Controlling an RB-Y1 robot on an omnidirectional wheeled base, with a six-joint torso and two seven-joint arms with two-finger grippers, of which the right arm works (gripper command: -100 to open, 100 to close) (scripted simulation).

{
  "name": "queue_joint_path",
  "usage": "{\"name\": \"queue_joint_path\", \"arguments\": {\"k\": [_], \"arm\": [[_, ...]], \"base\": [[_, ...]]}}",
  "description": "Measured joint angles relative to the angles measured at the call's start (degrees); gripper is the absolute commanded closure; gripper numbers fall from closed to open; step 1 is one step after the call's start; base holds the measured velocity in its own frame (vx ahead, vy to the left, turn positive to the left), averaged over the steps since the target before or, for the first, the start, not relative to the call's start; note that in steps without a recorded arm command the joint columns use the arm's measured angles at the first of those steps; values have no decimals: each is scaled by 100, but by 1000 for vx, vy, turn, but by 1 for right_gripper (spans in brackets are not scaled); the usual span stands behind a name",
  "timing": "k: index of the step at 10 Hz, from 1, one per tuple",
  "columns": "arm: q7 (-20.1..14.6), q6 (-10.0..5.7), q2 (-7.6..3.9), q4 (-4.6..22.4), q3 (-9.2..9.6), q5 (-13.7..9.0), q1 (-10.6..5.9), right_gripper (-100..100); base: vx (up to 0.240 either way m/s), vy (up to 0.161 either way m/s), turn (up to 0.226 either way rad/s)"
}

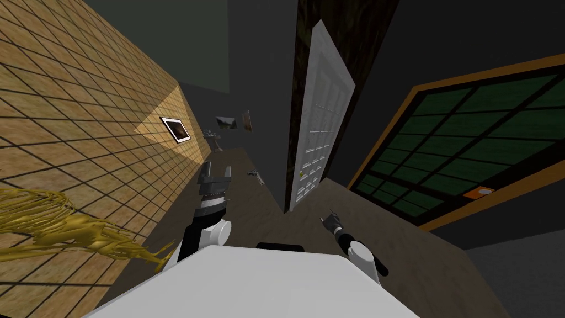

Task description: Push the door open

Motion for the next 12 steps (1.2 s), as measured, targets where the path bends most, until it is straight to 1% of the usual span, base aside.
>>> {"name": "queue_joint_path", "arguments": {"k": [2, 4, 5, 6, 9, 11, 12], "arm": [[64, 220, 36, 114, -47, -232, -8, -100], [155, 443, 36, 292, -108, -519, -59, -100], [218, 548, 40, 415, -140, -676, -109, -100], [260, 655, 52, 472, -163, -808, -109, -100], [466, 981, 77, 770, -267, -1269, -190, -100], [551, 1184, 116, 887, -309, -1527, -195, -100], [589, 1288, 118, 966, -336, -1660, -217, -100]], "base": [[69, -76, 145], [64, -75, 146], [64, -72, 122], [52, -62, 136], [55, -85, 117], [59, -74, 154], [55, -77, 126]]}}
